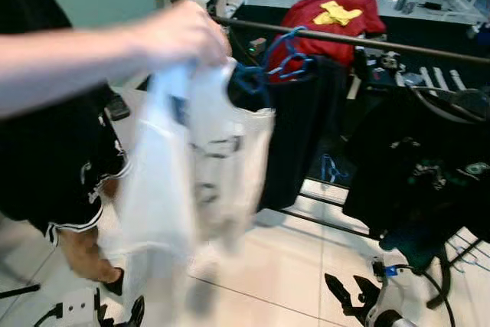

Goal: Hang hanger

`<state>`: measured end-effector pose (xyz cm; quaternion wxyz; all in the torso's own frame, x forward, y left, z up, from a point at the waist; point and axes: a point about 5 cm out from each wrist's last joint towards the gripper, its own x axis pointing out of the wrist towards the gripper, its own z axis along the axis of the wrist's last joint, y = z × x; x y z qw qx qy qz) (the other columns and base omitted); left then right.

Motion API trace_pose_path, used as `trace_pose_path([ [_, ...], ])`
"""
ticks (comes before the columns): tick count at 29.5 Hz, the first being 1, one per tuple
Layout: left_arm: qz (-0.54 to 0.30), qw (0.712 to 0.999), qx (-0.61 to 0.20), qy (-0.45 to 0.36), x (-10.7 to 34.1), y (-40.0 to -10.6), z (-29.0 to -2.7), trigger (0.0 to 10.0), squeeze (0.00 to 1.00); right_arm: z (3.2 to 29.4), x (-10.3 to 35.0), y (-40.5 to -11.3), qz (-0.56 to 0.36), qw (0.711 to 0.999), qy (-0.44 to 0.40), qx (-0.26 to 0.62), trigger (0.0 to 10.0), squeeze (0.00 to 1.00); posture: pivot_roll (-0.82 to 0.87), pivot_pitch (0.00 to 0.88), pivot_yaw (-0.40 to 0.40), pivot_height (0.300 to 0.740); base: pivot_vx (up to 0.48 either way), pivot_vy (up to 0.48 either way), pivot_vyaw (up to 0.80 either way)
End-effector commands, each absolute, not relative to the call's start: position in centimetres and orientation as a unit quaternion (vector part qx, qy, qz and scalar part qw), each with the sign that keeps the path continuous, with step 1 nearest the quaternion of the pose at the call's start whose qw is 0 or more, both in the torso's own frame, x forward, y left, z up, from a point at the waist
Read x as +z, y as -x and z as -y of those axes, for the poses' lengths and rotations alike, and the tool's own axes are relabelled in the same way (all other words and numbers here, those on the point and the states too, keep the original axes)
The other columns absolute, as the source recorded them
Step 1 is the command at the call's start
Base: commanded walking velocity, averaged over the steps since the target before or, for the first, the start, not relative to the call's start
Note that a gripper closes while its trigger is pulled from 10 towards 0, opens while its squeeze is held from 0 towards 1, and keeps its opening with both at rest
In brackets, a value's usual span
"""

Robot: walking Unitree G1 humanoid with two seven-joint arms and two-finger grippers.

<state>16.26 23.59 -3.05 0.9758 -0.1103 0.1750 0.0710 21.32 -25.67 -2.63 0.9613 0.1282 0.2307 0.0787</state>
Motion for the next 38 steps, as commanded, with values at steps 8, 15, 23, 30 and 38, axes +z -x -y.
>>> trace_pose_path([
  [8,-0.194,0.972,0.072,0.111,-3.8,-15.7,-23.8,10.0,0.0,25.3,-3.1,-20.9,-0.241,0.958,-0.134,0.081,10.0,0.0,-0.07,0.109,-0.044,0.74,0.0,0.0,0.0],
  [15,-0.193,0.973,0.067,0.112,-3.9,-15.8,-23.3,10.0,0.0,25.3,-3.2,-20.9,-0.246,0.956,-0.134,0.082,10.0,0.0,-0.07,0.088,-0.059,0.74,0.0,0.0,0.0],
  [23,-0.194,0.973,0.052,0.11,-4.0,-15.8,-22.9,10.0,0.0,25.3,-3.3,-20.8,-0.25,0.955,-0.134,0.085,10.0,0.0,-0.08,0.071,-0.061,0.74,0.0,0.0,0.0],
  [30,-0.188,0.98,0.028,0.054,-3.4,-17.3,-23.4,10.0,0.0,25.0,-3.5,-21.0,-0.264,0.95,-0.135,0.095,10.0,0.0,-0.09,0.048,-0.064,0.74,0.0,0.0,0.0],
  [38,-0.166,0.986,0.001,0.032,-2.1,-19.8,-22.2,10.0,0.0,25.3,-1.6,-24.4,-0.263,0.957,-0.089,0.083,10.0,0.0,-0.1,0.026,-0.071,0.74,0.0,0.0,-0.72],
])
